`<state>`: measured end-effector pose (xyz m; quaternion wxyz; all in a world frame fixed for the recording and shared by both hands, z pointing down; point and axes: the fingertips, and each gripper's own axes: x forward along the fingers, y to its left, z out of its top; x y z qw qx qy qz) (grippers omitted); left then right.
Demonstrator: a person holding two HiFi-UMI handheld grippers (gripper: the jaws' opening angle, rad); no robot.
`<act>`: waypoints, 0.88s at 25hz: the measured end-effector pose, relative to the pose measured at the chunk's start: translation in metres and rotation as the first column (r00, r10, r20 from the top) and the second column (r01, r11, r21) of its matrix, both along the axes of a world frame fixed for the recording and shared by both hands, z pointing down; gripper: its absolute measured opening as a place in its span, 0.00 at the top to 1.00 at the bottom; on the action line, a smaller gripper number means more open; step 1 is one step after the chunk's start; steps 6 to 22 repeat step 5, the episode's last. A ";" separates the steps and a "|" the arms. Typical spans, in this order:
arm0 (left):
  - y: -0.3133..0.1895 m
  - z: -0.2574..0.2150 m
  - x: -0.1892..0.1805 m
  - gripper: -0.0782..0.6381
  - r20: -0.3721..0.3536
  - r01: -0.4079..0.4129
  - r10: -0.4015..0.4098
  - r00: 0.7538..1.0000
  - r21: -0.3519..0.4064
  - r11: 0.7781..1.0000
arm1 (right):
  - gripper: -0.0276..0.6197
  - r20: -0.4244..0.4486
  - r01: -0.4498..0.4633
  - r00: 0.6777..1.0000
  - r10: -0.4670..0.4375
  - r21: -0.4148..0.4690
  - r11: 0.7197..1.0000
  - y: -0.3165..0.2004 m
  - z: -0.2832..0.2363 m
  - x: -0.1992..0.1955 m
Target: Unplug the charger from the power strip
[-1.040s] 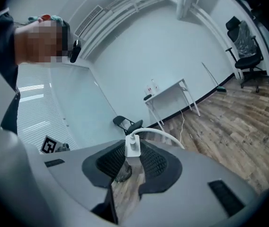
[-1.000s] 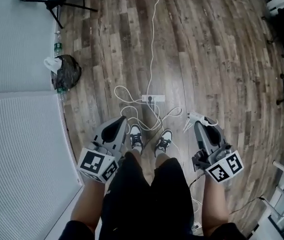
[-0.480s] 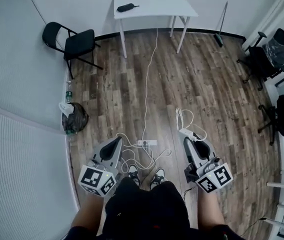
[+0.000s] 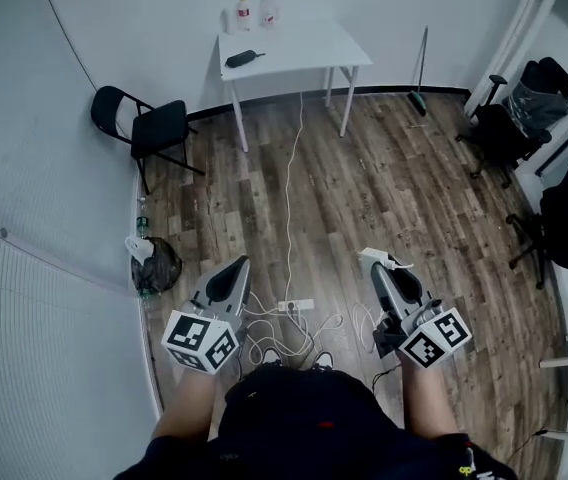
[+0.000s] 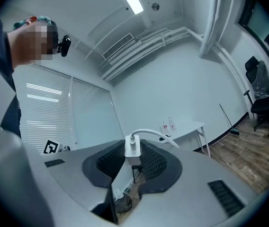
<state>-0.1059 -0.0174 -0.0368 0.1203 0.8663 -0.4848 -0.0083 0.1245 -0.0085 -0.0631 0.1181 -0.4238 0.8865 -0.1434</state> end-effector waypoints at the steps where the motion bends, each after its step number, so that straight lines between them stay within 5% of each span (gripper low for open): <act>1: -0.001 0.000 0.000 0.86 -0.003 -0.004 0.004 1.000 0.000 1.000 | 0.80 -0.004 -0.002 1.000 0.002 0.005 1.000 0.000 -0.002 -0.001; 22: -0.009 0.000 0.002 0.86 -0.011 -0.022 0.022 1.000 0.001 1.000 | 0.80 -0.030 -0.005 1.000 0.006 0.026 1.000 0.000 -0.006 -0.004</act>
